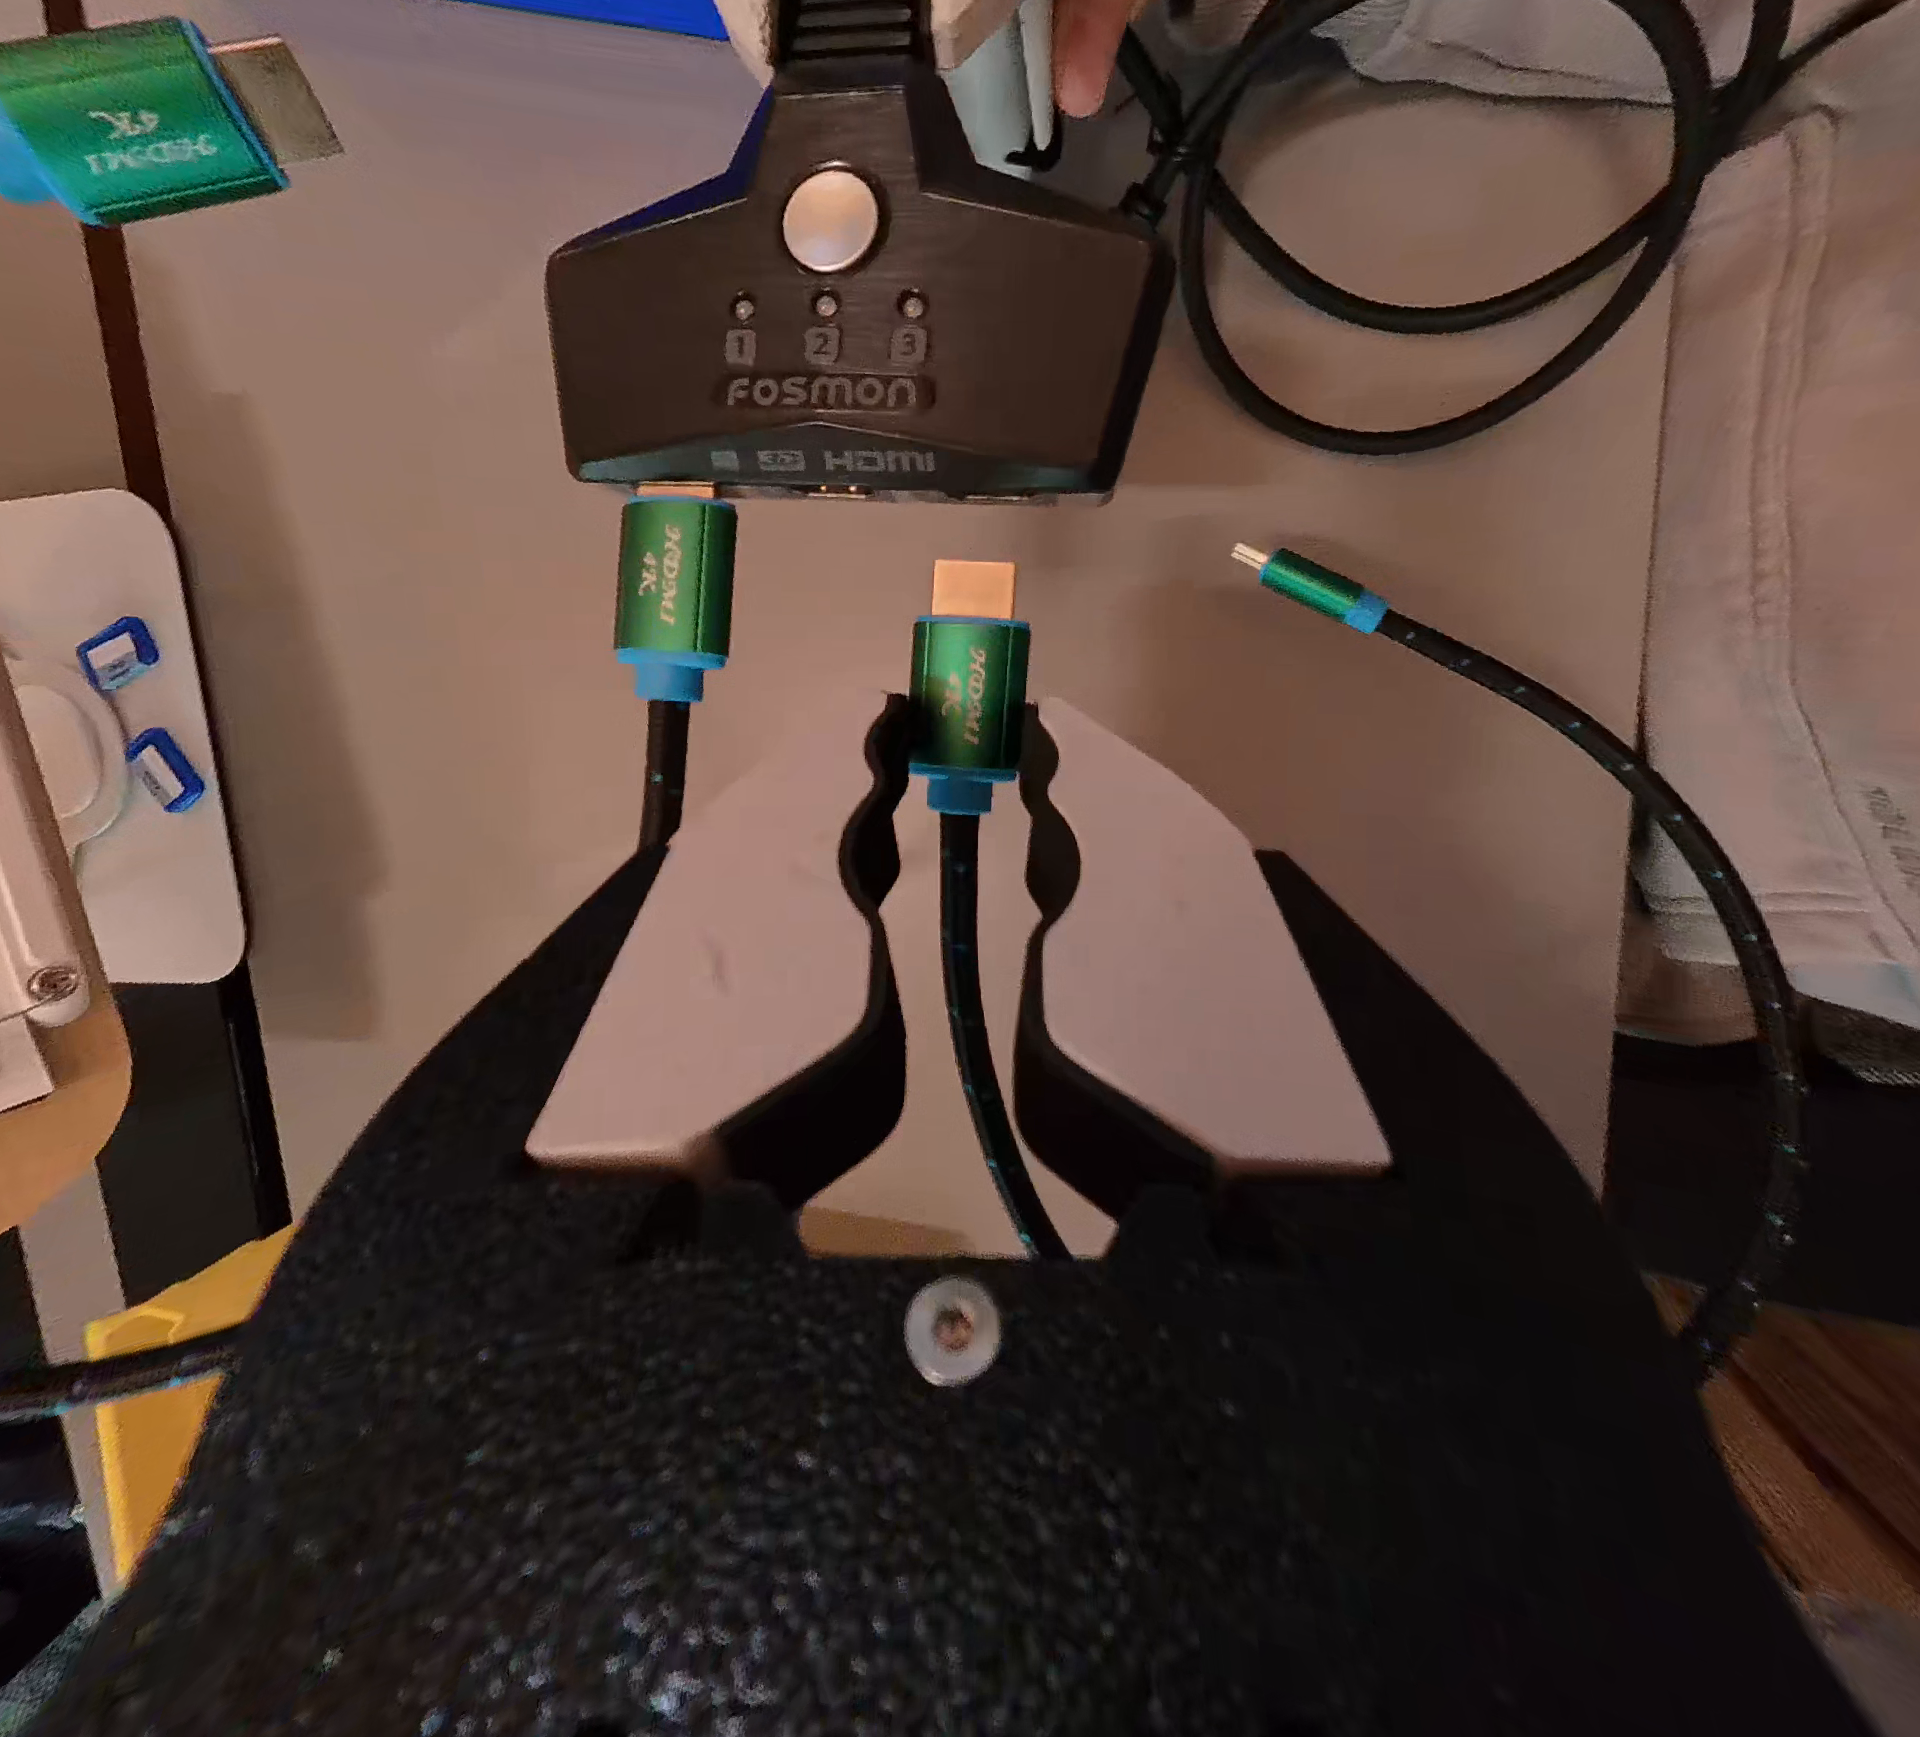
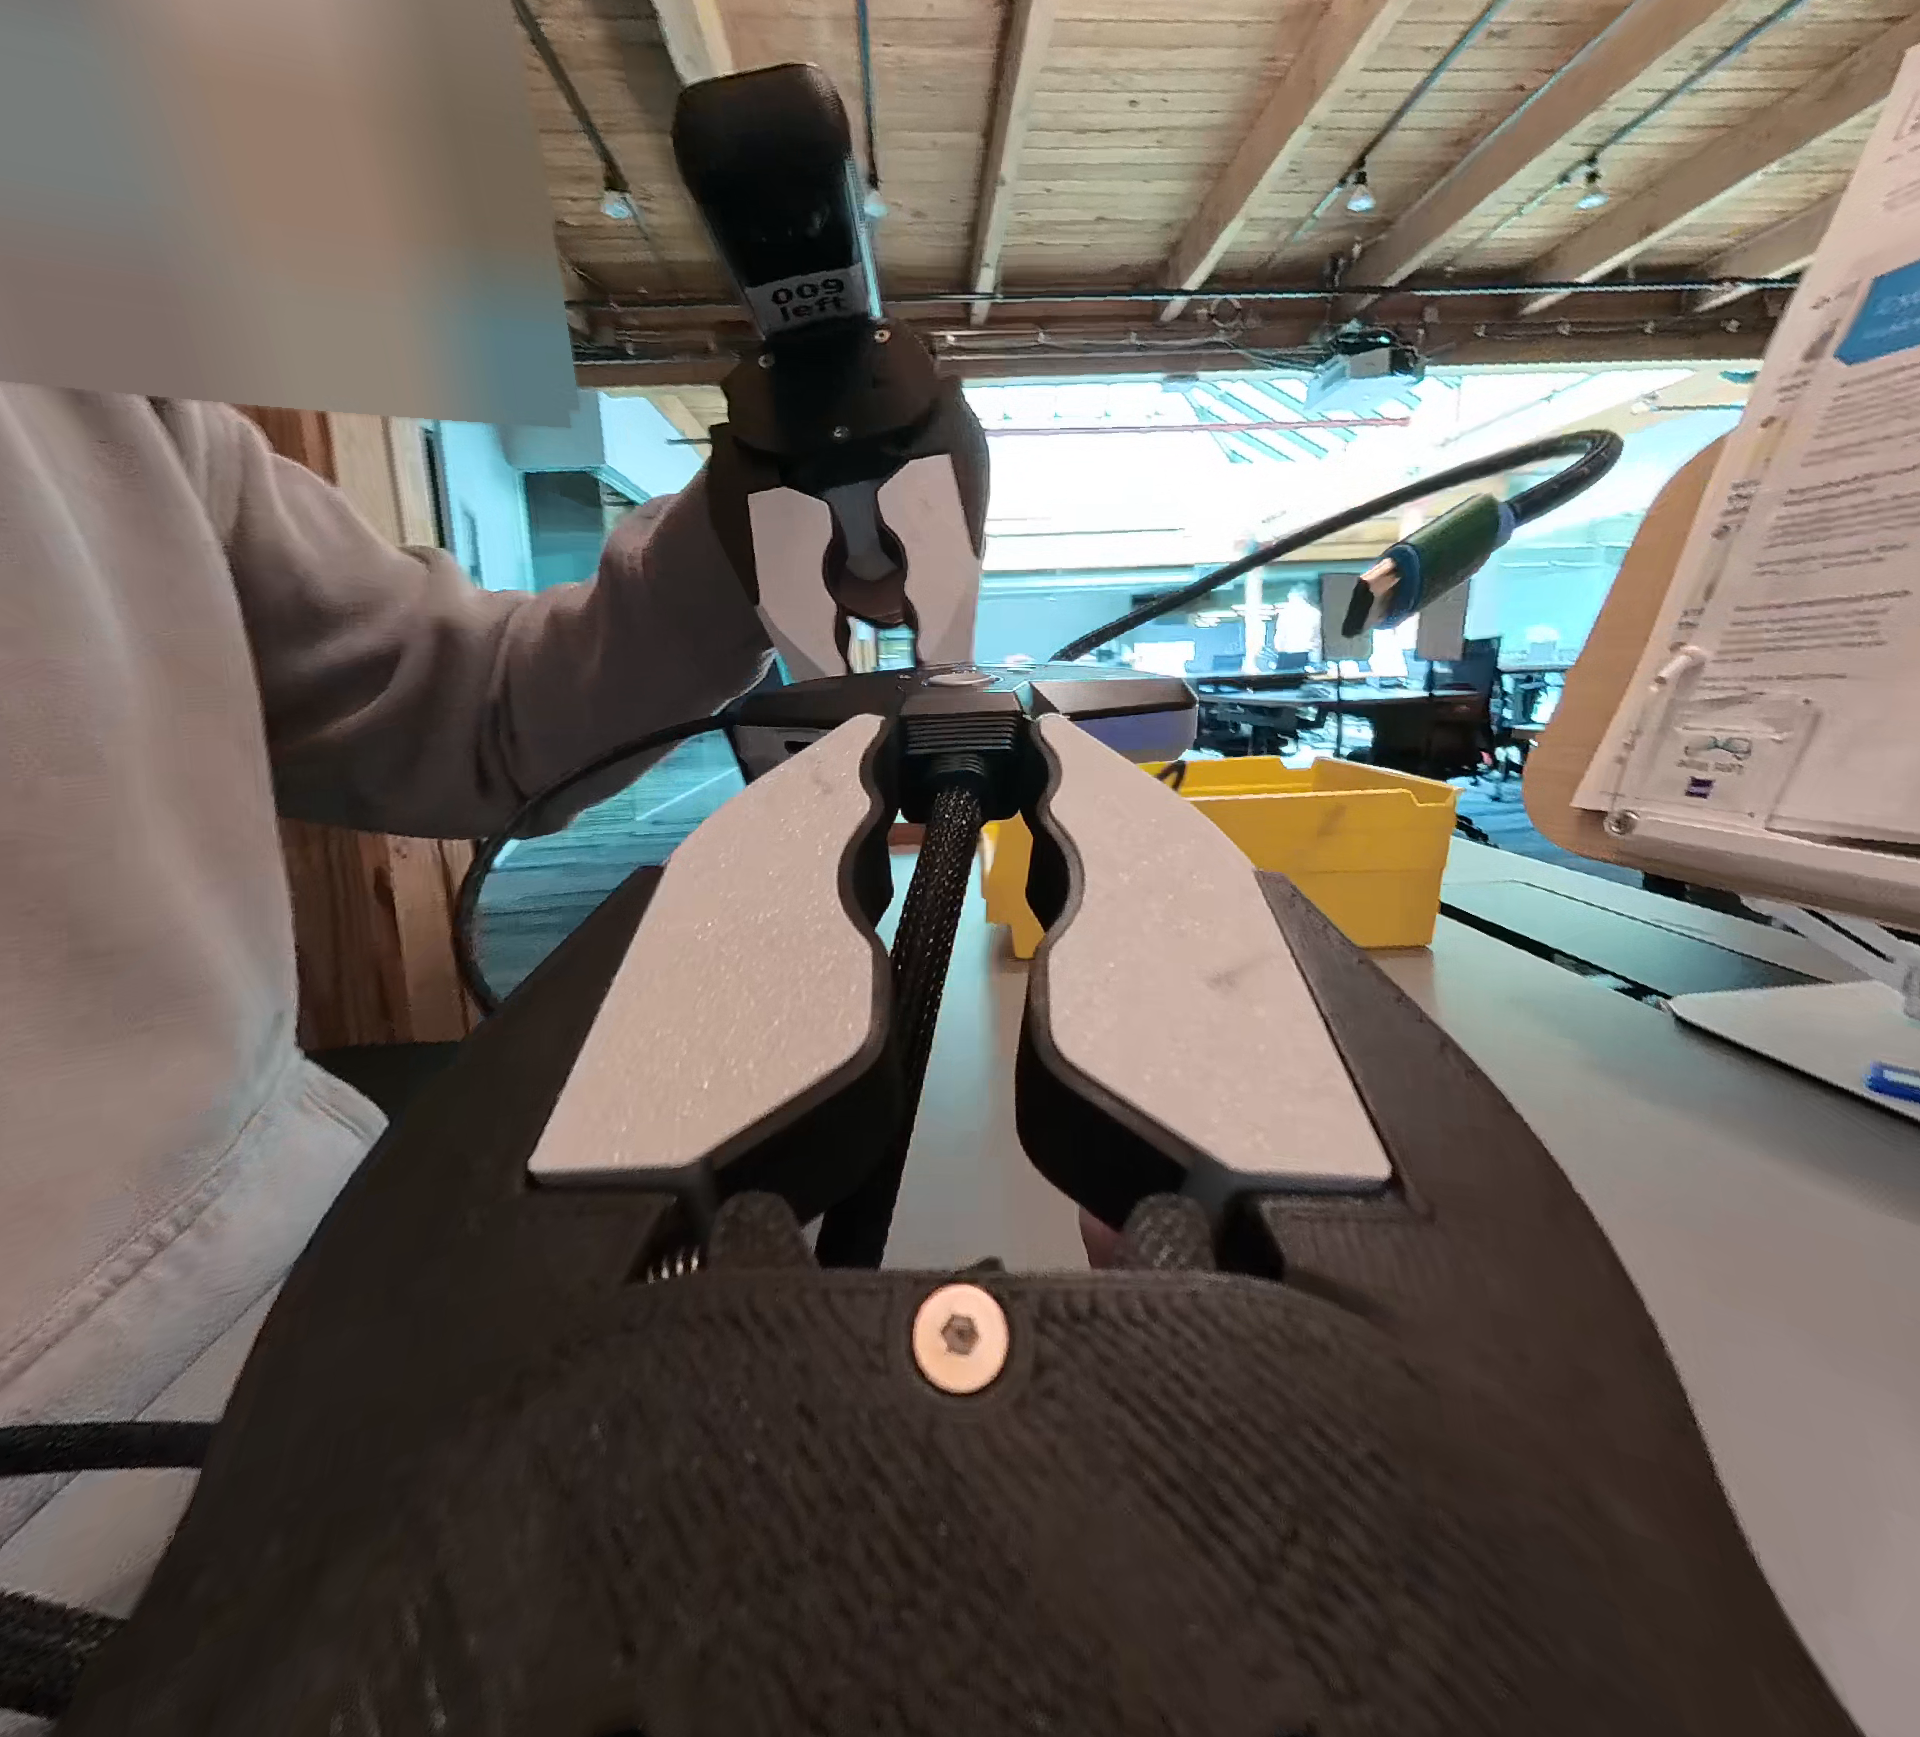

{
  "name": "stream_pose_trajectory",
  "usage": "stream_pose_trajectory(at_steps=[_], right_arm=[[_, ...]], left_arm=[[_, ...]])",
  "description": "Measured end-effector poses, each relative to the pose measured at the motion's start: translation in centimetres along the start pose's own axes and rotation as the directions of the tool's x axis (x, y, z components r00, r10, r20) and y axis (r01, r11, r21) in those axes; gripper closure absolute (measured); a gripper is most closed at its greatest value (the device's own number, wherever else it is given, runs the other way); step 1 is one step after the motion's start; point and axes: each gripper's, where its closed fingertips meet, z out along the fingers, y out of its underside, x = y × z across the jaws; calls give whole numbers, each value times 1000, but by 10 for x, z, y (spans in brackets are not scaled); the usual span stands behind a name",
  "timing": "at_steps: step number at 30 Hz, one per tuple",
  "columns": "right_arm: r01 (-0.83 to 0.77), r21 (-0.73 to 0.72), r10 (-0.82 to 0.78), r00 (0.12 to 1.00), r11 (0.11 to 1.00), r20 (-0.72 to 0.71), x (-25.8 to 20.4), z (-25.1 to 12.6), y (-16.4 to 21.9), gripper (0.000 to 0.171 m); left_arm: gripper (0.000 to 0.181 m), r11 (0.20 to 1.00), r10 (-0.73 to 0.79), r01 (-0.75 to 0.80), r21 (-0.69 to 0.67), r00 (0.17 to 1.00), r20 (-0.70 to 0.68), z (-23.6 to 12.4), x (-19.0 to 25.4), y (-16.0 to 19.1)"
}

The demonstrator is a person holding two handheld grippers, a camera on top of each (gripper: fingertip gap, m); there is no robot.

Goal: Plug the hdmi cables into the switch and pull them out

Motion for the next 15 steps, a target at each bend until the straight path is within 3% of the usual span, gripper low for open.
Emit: stream_pose_trajectory(at_steps=[15], right_arm=[[41, -46, -40, 999, 998, 23, -7, 4, 5, 149]], left_arm=[[161, 999, 30, -30, -32, 1000, -6, -1, 9, -5]])
